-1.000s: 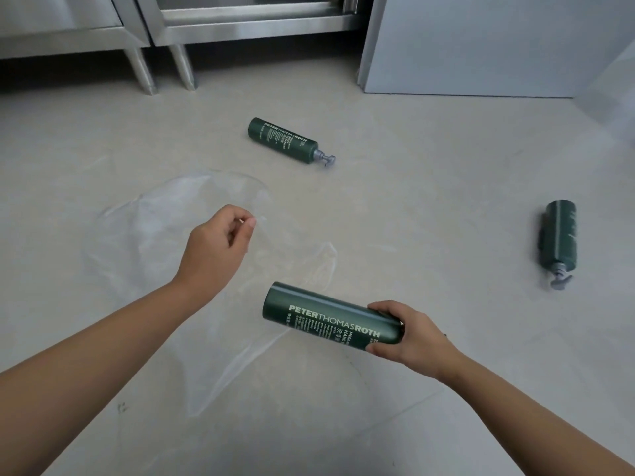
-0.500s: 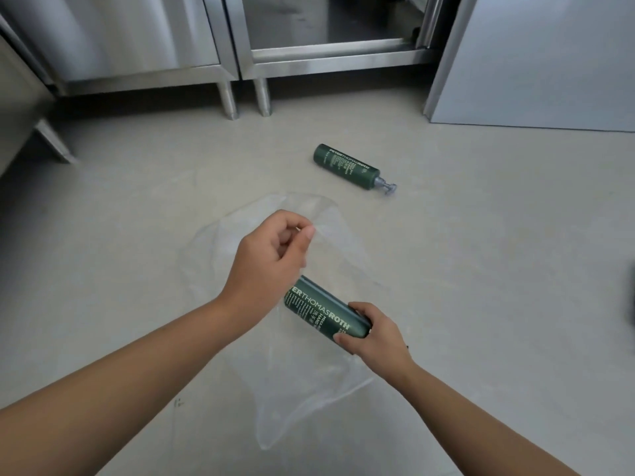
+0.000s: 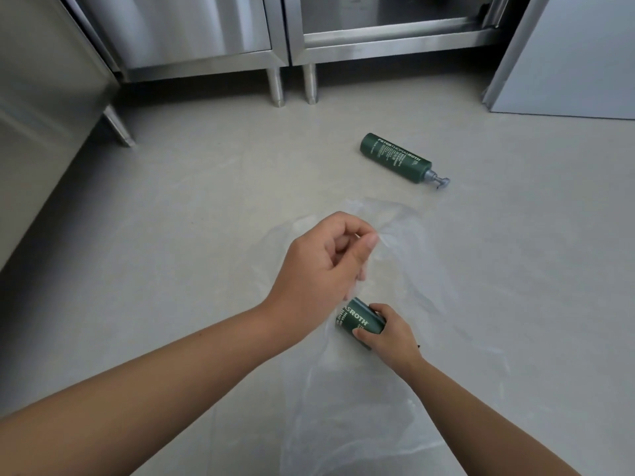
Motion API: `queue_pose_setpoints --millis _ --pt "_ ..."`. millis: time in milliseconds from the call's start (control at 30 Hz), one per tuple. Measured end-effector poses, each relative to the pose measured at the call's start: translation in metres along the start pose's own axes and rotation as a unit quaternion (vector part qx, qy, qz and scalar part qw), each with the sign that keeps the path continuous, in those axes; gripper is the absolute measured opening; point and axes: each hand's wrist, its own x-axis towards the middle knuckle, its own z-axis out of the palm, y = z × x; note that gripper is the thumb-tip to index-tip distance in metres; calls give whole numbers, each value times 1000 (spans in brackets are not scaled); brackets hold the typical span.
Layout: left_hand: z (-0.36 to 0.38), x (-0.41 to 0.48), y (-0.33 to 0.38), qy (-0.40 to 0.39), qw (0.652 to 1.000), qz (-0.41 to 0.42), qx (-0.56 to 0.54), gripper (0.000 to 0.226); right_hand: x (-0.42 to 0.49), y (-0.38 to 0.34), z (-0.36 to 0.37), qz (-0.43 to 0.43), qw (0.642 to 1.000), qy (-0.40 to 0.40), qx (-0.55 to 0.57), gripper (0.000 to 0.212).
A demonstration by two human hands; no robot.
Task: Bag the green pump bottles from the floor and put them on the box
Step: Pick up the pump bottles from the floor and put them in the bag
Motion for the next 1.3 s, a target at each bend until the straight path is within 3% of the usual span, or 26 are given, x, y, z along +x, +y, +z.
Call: queue_pose_setpoints --millis 400,733,900,1033,1133,1300 --pt "10 5 -10 -19 999 -9 36 9 1 10 10 -5 997 -8 -76 59" --pt "32 11 -27 -42 997 16 69 15 -76 24 -30 -111 991 5 -80 47" --pt "43 14 -30 -48 996 8 71 19 -116 60 -44 -69 991 103 -54 19" --pt "50 16 -32 -43 998 7 54 20 -136 86 -55 16 982 189 -25 23" --pt "52 16 -33 -41 998 10 48 20 -138 103 -65 77 974 215 12 14" --pt "44 14 -31 -28 999 11 32 18 -127 114 -78 132 966 215 60 26"
